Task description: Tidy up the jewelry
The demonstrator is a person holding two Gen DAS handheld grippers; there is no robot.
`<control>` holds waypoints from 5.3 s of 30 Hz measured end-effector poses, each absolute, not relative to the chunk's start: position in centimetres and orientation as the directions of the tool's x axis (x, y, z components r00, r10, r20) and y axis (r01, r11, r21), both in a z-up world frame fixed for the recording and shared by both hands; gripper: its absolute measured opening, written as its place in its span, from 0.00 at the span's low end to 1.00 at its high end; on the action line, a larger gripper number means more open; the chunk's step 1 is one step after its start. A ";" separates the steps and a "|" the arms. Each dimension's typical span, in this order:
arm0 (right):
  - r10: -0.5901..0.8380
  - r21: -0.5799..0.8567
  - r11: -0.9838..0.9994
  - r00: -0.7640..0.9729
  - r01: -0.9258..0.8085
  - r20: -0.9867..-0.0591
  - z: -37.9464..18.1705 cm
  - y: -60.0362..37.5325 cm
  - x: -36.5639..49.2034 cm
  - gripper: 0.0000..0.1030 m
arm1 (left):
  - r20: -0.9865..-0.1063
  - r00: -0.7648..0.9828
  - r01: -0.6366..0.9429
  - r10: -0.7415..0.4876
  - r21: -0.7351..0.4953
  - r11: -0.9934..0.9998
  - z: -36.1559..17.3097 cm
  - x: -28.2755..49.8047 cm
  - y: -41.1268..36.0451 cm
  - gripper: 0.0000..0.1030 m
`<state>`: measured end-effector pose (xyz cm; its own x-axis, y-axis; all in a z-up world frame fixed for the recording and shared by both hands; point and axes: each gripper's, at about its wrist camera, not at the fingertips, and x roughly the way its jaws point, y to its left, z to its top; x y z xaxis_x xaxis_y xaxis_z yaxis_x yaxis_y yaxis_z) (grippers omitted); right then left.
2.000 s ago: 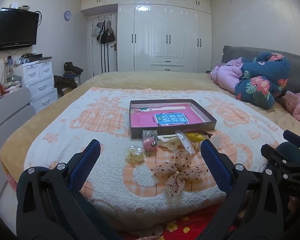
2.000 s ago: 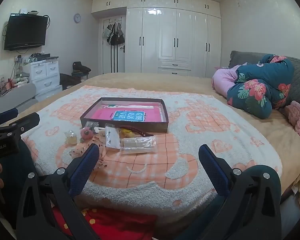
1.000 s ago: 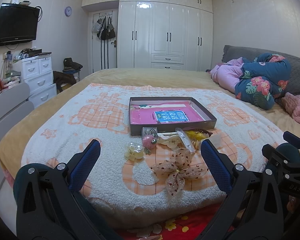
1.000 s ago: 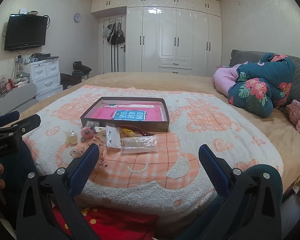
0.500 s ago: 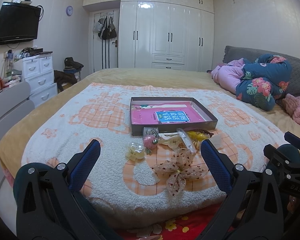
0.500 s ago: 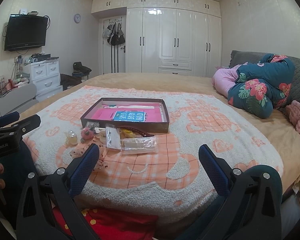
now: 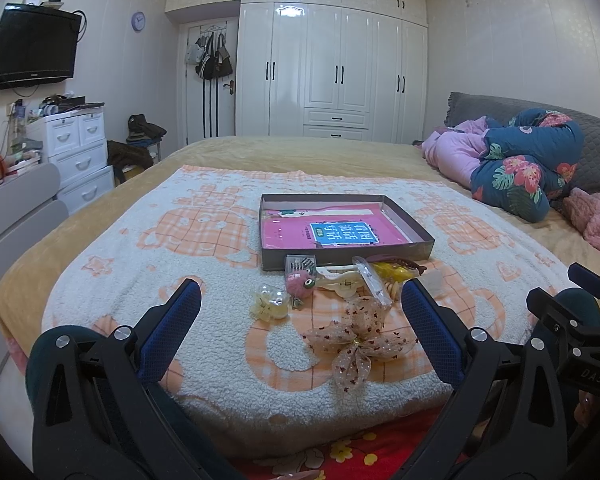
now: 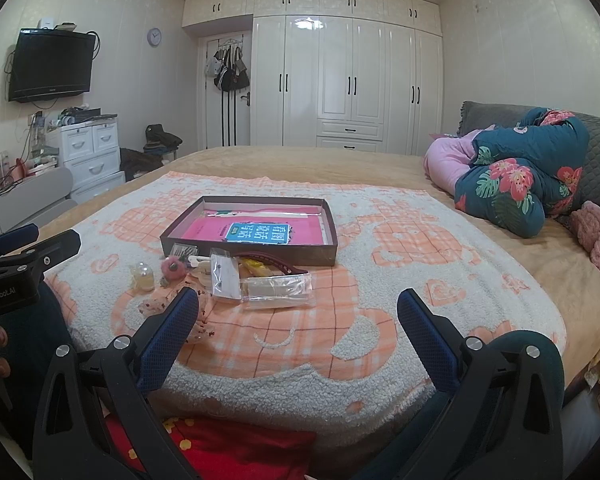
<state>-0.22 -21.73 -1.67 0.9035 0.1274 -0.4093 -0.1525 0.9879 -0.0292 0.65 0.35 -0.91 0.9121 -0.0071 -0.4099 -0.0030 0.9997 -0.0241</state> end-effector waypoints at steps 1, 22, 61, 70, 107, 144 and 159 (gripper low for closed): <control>0.128 -0.029 0.988 0.904 -0.153 -0.408 -1.7 -21.7 -0.2 0.94 | -0.410 0.912 -0.003 -0.007 -0.023 1.000 -0.9 0.6 0.3 0.89; 0.169 -0.057 0.977 0.906 -0.207 -0.387 -0.8 -20.7 0.3 0.94 | -0.426 0.905 -0.045 0.020 -0.049 0.998 -1.2 1.2 1.4 0.89; 0.346 -0.103 0.821 0.633 -0.561 -0.692 -11.6 -8.5 10.3 0.61 | -0.680 0.733 -0.068 0.012 -0.056 0.996 -7.0 13.3 8.2 0.85; 0.390 -0.080 0.805 0.627 -0.587 -0.675 -11.5 -9.9 10.0 0.27 | -0.719 0.687 0.042 -0.106 -0.106 0.993 -8.6 16.1 6.4 0.57; 0.308 0.013 0.936 0.805 -0.351 -0.508 -2.5 -21.0 19.3 0.25 | -0.604 0.775 0.131 -0.185 -0.132 0.983 -3.0 21.4 2.1 0.39; 0.279 0.056 0.942 0.684 -0.329 -0.674 -7.0 -20.7 32.1 0.33 | -0.668 0.731 0.063 -0.139 -0.136 0.989 -7.9 29.8 1.9 0.39; 0.308 0.111 0.944 0.716 -0.309 -0.627 -6.2 -22.0 30.7 0.64 | -0.645 0.751 0.066 -0.138 -0.136 0.989 -7.0 29.2 2.0 0.50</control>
<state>30.70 -21.97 -6.21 0.7159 0.3081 -0.6266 -0.3093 0.9445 0.1111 29.21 2.02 -7.04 0.7512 -0.1385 -0.6453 0.0655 0.9886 -0.1358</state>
